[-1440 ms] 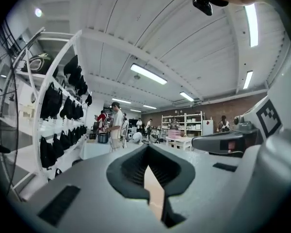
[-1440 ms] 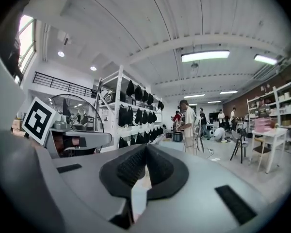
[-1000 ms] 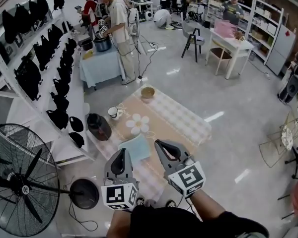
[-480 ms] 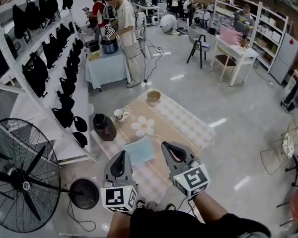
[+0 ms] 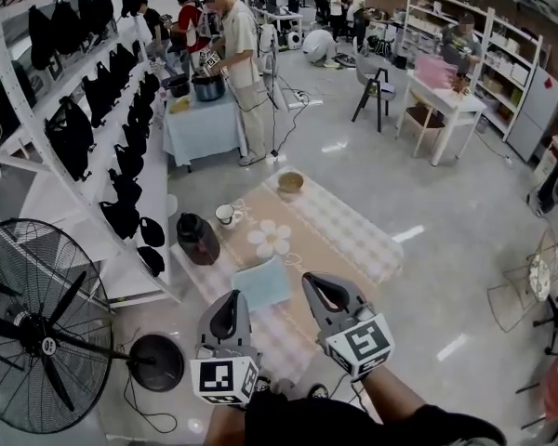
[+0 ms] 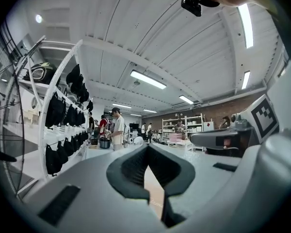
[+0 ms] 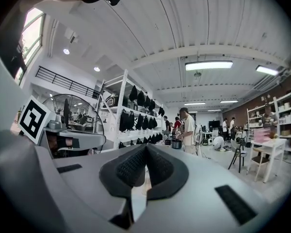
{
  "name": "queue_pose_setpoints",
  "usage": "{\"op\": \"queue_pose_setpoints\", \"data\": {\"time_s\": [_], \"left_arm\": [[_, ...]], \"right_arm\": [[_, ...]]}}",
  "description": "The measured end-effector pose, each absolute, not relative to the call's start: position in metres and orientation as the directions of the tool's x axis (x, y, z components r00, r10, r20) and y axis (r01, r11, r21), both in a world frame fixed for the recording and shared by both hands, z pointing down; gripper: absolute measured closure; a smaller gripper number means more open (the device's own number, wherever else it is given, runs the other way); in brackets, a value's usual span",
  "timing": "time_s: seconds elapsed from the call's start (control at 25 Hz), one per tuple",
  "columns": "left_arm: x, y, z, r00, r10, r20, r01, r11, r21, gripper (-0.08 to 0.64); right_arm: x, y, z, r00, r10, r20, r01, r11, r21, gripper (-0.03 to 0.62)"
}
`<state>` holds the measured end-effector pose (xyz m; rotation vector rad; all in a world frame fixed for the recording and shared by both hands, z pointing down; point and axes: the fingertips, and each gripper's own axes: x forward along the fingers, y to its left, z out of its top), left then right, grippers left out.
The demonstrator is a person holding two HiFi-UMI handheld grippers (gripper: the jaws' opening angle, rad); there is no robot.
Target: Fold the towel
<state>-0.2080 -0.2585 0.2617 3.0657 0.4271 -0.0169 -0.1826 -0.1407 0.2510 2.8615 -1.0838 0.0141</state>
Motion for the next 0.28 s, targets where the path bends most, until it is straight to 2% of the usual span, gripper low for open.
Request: {"op": "queue_pose_setpoints", "data": {"time_s": [0.28], "left_arm": [[-0.2081,-0.2672,0.2703,0.968,0.252,0.002,0.251,-0.967,0.051,0.555]], "right_arm": [[-0.1808,-0.1494,0.2489,0.73,-0.683,0.022,-0.683,-0.726,0.08,0.592]]}}
